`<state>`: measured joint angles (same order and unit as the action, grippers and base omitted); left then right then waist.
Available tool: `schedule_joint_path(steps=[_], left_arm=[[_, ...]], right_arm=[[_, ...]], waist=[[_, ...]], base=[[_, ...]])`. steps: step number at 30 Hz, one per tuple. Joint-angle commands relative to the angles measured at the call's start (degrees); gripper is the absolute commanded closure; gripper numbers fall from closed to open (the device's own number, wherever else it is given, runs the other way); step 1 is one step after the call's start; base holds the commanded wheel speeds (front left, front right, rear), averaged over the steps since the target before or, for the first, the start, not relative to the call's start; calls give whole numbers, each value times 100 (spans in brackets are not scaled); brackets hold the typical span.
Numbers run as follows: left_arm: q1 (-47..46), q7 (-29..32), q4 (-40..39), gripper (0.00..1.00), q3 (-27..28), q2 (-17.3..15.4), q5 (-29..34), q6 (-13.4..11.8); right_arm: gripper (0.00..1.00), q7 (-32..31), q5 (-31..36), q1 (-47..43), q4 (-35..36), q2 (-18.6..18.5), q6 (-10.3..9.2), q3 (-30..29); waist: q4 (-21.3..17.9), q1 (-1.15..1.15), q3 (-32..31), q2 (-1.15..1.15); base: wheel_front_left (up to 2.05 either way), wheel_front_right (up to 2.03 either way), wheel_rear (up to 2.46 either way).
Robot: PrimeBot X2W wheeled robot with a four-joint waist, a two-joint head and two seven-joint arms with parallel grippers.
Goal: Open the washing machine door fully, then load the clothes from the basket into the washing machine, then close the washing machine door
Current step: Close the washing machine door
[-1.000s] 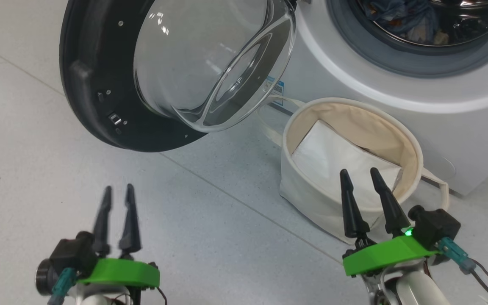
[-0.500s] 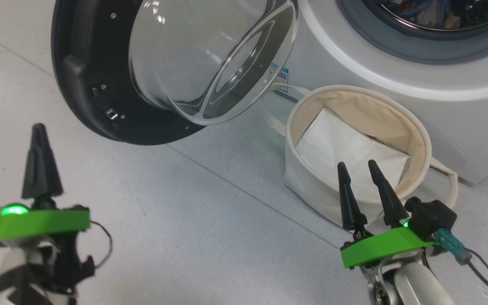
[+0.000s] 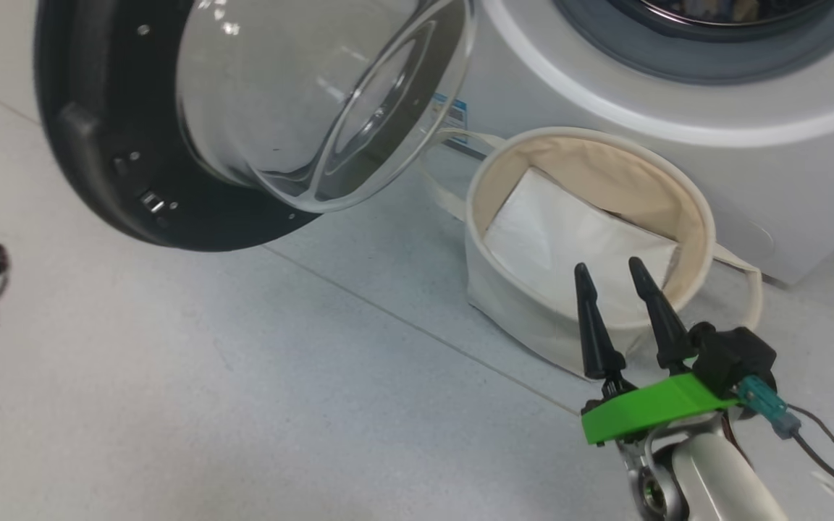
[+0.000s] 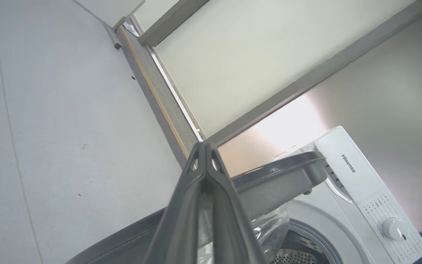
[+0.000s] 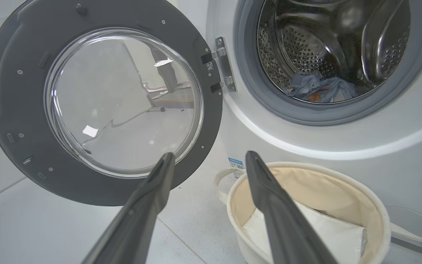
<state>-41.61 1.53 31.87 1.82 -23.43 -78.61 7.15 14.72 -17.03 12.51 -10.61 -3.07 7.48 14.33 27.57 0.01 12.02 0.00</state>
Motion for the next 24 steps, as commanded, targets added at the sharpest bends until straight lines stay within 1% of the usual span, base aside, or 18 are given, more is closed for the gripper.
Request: schedule_joint_path(steps=[1, 5, 9, 10, 16, 21, 24], left_arm=[[-420, 100, 168, 100, 277, -453, -184, 33], [-717, 452, 584, 100, 339, -643, -609, 33], [-812, 702, 760, 100, 467, -795, -919, 34], [-812, 702, 760, 100, 467, -795, -919, 34], [-754, 996, 865, 100, 428, -905, -1028, 34], [-715, 1134, 896, 100, 299, -891, -992, 34], [-682, 1260, 856, 100, 254, -821, -1058, 34]], right_arm=[[0, 28, 90, 206, 160, 19, 1, 119], [0, 28, 229, 235, 155, 19, 1, 108], [0, 28, 346, 232, 169, 19, 1, 51], [0, 28, 346, 232, 169, 19, 1, 51], [0, 28, 402, 146, 193, 19, 1, -6], [0, 28, 419, 82, 211, 19, 1, -6], [0, 28, 406, 57, 235, 19, 1, 15]], waist=[[-180, -1, 36, 0], [-453, -1, 78, 0], [-723, -1, 116, 0], [-723, -1, 116, 0], [-1042, -1, 151, 0], [-1200, -1, 130, 0], [-1258, -1, 113, 0]], base=[[0, 0, 0], [0, 0, 0], [0, 0, 0], [0, 0, 0], [0, 0, 0], [0, 0, 0], [0, 0, 0]])
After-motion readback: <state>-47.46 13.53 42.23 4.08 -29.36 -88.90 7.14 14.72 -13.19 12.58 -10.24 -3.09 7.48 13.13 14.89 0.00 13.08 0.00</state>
